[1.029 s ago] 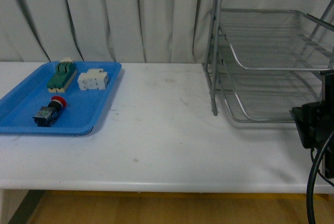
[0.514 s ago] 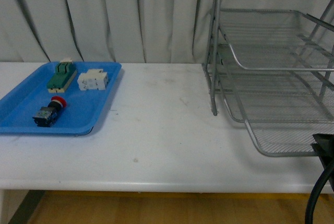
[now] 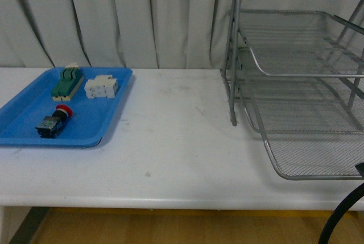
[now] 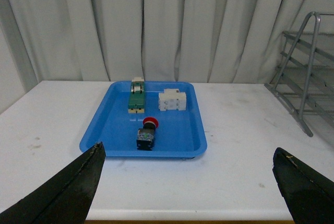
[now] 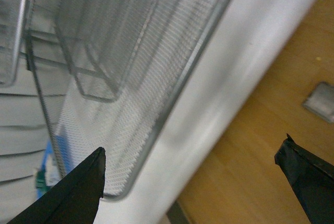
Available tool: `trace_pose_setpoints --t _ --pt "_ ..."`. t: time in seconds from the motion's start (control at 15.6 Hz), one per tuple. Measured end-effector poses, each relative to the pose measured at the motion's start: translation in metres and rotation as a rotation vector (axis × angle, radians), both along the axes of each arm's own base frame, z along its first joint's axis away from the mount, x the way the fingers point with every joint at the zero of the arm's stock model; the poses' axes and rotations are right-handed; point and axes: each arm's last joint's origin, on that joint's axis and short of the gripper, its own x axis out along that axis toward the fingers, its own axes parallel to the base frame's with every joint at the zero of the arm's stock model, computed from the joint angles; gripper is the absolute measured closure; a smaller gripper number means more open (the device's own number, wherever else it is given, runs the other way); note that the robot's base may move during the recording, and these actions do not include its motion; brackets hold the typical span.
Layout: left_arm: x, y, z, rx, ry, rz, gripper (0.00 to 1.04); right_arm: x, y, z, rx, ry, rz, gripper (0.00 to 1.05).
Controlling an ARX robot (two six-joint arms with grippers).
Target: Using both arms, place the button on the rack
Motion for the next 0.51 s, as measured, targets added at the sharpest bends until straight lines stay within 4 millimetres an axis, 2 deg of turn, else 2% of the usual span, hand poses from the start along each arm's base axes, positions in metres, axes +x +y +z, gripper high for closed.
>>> trace_pose_setpoints --t 0.13,0.26,0.39,0.51 --pt "0.000 0.000 0.000 0.000 0.000 0.000 0.07 -0.018 0.006 0.011 -0.102 0.024 -0.003 0.07" --pt "0.000 0.000 0.000 0.000 0.000 0.000 0.07 -0.030 0.017 0.033 -0.277 -0.028 0.002 0.06" --pt "0.000 0.000 0.000 0.000 0.000 -0.001 0.07 -0.038 0.023 0.056 -0.377 -0.302 0.137 0.18" --pt "0.000 0.000 0.000 0.000 0.002 0.005 0.07 -0.050 0.007 0.064 -0.641 -0.426 0.215 0.37"
